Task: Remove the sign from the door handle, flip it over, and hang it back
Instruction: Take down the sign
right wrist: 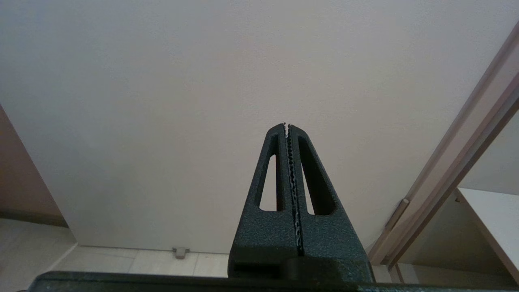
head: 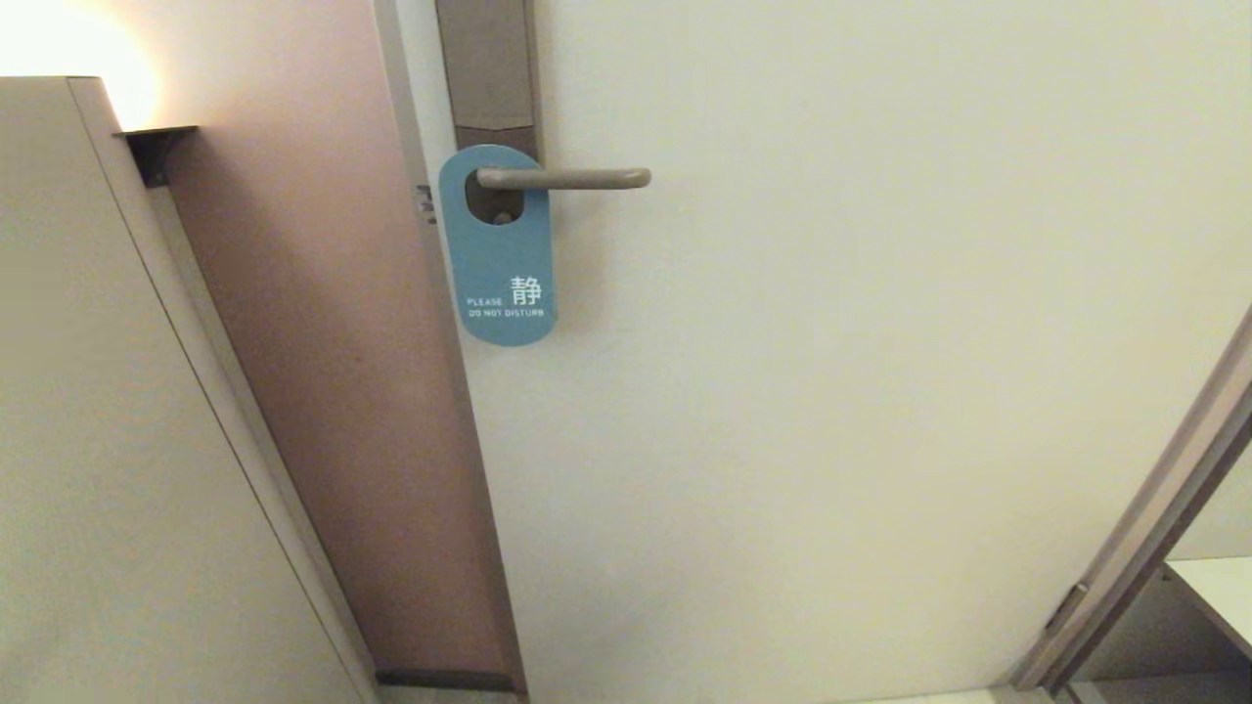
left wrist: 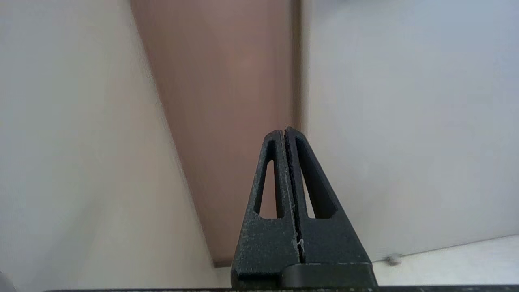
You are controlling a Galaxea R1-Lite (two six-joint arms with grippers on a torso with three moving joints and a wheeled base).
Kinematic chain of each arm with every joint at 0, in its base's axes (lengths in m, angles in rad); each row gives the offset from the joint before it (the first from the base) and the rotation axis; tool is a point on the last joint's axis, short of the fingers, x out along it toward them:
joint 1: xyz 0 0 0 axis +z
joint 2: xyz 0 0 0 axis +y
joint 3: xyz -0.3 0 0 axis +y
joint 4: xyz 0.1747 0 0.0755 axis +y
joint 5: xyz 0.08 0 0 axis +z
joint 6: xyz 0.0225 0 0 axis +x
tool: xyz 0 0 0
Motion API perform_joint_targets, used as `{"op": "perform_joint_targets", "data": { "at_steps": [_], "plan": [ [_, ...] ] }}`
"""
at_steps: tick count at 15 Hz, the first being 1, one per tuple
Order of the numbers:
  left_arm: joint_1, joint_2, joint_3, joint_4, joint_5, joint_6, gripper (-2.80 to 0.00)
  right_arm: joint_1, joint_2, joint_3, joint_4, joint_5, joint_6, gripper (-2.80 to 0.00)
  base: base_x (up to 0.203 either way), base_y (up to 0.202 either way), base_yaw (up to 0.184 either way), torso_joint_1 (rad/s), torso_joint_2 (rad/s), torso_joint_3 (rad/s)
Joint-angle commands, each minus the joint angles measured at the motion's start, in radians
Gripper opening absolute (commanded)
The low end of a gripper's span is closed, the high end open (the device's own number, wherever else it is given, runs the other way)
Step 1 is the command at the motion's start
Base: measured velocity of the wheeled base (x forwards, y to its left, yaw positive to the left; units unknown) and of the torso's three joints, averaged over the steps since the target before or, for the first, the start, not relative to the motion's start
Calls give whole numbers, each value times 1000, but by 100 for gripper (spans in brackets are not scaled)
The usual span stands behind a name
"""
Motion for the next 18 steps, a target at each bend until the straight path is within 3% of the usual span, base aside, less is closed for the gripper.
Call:
{"op": "perform_joint_targets", "data": {
  "at_steps": [1, 5, 7, 10, 13, 18],
  "plan": [
    [-33, 163, -92, 0, 0, -16, -280, 0, 1, 0, 0, 1, -1, -280, 0, 0, 0, 0, 0, 0],
    [-133, 501, -351, -32, -7, -143, -280, 0, 1, 0, 0, 1, -1, -280, 0, 0, 0, 0, 0, 0],
    [-148, 674, -466, -95, -53, -193, -280, 0, 1, 0, 0, 1, -1, -280, 0, 0, 0, 0, 0, 0],
    [-150, 878, -619, -151, -193, -229, -280, 0, 1, 0, 0, 1, 0, -280, 0, 0, 0, 0, 0, 0],
    [-85, 1024, -727, -167, -411, -237, -280, 0, 1, 0, 0, 1, -1, -280, 0, 0, 0, 0, 0, 0],
    [-69, 1098, -742, -175, -552, -241, -280, 0, 1, 0, 0, 1, -1, -280, 0, 0, 0, 0, 0, 0]
  ]
}}
